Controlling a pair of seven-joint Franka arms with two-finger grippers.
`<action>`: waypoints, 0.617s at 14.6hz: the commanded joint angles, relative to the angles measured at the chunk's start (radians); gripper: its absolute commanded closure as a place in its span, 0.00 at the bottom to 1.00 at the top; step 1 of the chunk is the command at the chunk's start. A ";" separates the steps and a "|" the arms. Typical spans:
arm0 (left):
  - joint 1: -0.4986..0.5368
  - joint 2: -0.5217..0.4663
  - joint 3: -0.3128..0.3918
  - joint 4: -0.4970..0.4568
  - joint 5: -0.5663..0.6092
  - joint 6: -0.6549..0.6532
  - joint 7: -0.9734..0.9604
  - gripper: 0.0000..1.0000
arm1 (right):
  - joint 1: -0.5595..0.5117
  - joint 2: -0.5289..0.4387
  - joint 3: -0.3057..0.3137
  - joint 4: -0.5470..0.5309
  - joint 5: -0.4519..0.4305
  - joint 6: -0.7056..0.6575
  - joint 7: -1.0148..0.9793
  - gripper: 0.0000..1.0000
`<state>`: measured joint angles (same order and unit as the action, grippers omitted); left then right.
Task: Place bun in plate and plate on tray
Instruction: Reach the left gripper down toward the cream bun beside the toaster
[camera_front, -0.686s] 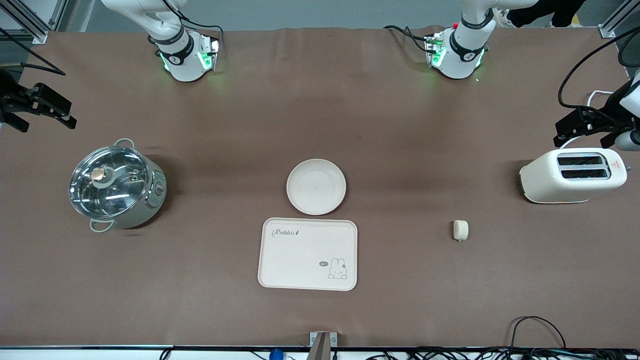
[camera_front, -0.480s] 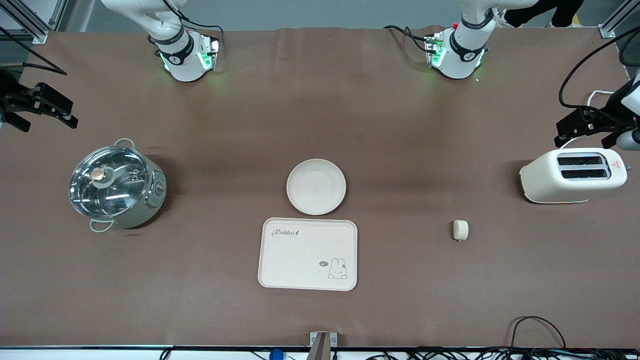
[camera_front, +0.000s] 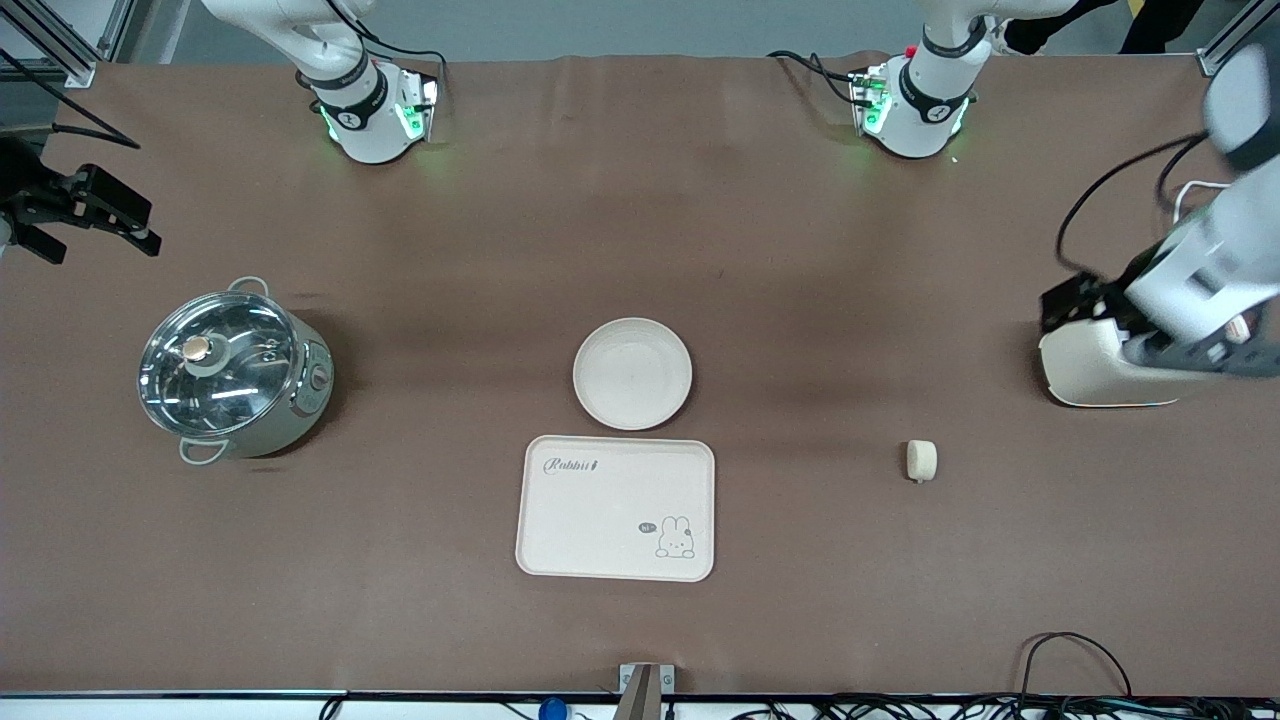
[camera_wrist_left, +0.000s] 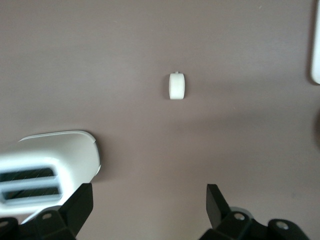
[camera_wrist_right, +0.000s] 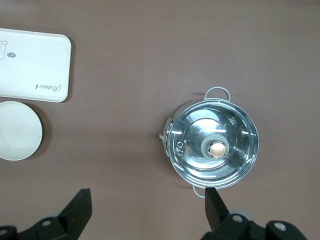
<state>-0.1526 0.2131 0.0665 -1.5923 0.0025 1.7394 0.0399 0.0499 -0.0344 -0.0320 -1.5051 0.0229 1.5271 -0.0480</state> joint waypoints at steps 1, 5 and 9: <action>0.002 0.213 -0.007 0.037 -0.004 0.145 0.005 0.00 | 0.005 -0.007 0.000 -0.007 0.012 0.005 0.004 0.00; -0.034 0.408 -0.022 0.003 -0.016 0.444 -0.034 0.00 | 0.024 0.010 0.000 -0.006 0.011 0.005 0.005 0.00; -0.025 0.459 -0.025 -0.047 -0.018 0.580 -0.037 0.00 | 0.027 0.010 0.000 -0.006 0.011 0.005 0.005 0.00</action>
<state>-0.1832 0.6916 0.0402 -1.6037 0.0003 2.2884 0.0003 0.0748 -0.0177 -0.0305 -1.5068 0.0233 1.5288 -0.0477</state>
